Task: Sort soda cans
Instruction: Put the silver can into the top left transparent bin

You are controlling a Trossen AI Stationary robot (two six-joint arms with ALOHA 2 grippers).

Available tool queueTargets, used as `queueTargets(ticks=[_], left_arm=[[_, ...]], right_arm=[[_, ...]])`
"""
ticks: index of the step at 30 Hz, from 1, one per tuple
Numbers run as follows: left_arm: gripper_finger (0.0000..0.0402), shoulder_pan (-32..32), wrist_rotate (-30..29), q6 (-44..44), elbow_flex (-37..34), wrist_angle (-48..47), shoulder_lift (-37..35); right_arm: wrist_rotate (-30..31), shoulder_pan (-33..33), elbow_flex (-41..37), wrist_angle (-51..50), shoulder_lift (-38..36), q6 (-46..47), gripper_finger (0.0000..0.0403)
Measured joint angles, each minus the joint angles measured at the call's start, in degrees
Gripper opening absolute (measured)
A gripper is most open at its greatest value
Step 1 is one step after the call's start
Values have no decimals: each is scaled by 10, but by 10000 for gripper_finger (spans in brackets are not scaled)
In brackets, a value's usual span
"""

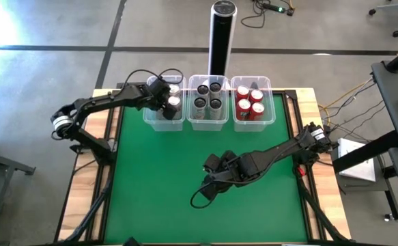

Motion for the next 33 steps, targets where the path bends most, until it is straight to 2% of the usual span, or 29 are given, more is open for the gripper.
queueTargets(ticks=[18, 26, 33], left_arm=[[288, 0, -16, -18, -16, 20, -2], [341, 0, -15, -17, -14, 22, -1], [339, 1, -13, -17, -13, 22, -1]], right_arm=[[-2, 0, 0, 0, 0, 0, 375], [-11, 0, 0, 0, 0, 0, 375], [-12, 0, 0, 0, 0, 0, 375]])
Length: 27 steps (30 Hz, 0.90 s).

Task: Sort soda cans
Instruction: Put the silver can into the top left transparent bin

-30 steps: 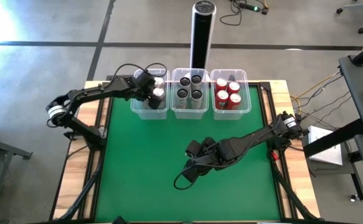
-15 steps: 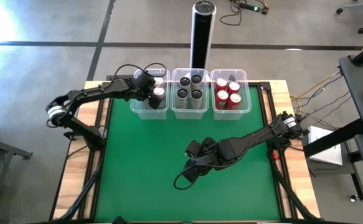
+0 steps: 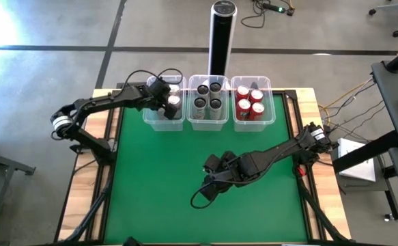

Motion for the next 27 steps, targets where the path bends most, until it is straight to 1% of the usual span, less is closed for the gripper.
queueTargets(ticks=[5, 7, 10, 12, 18, 21, 24, 27], left_arm=[[336, 0, -1, 1, 19, -10, 2], [336, 0, -2, 1, 39, -17, 2], [336, 0, -2, 3, 73, -54, 1], [336, 0, -2, 7, 101, -73, -4], [336, 0, 4, 20, 178, -110, -46], [336, 0, 39, 27, 199, -104, -81], [336, -1, 112, 50, 203, -79, -121], [336, -4, 185, 62, 185, -36, -158]], right_arm=[[-1, 0, 0, 0, 0, 0, 375], [-1, 1, 0, 0, 0, 0, 375], [2, 2, 0, 1, 0, 6, 375], [15, 2, 0, 6, -6, 5, 375], [45, -7, 0, 47, -42, -56, 375], [61, -22, 0, 58, -60, -103, 375], [103, -42, 0, 88, -87, -162, 375], [118, -70, 0, 138, -114, -237, 375]])
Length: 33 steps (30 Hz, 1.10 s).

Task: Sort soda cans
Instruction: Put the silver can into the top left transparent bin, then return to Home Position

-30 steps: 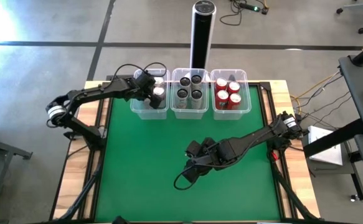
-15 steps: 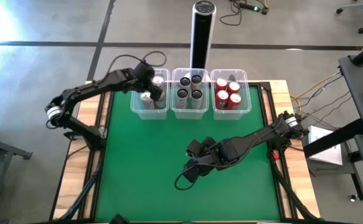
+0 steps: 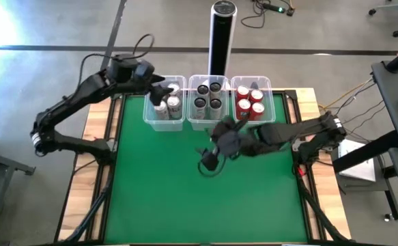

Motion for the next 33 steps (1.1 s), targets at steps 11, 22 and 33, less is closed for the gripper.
queueTargets(ticks=[11, 22, 33], left_arm=[[336, -13, 168, -3, -103, 110, -87], [336, -16, 158, -68, -146, 255, -48], [336, -17, 159, -111, -84, 254, 85]], right_arm=[[-55, -105, -58, 31, -93, -157, 375], [-204, -220, -323, 176, -294, -252, 375], [-176, -225, -483, 174, -432, -308, 375]])
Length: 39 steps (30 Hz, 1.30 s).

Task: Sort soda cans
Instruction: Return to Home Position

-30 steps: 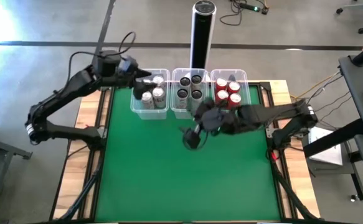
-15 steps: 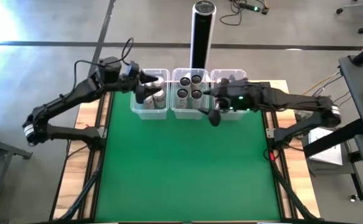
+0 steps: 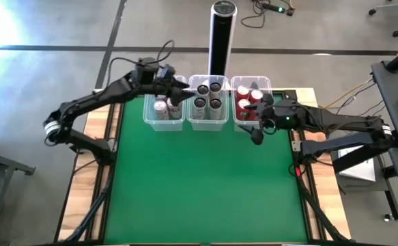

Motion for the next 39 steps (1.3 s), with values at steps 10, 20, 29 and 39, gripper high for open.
queueTargets(ticks=[10, 20, 29, 39], left_arm=[[337, -50, 14, 58, 9, 88, 40], [337, -134, -86, 135, -184, 155, -147], [336, -148, -59, 145, -367, 182, -350], [336, -163, -107, 69, -502, 208, -499]], right_arm=[[-37, 9, -151, 245, -124, 9, 375], [-15, 15, -273, 147, -367, 41, 375], [-55, 17, -308, 109, -455, -47, 375], [-172, 17, -429, 286, -476, -49, 375]])
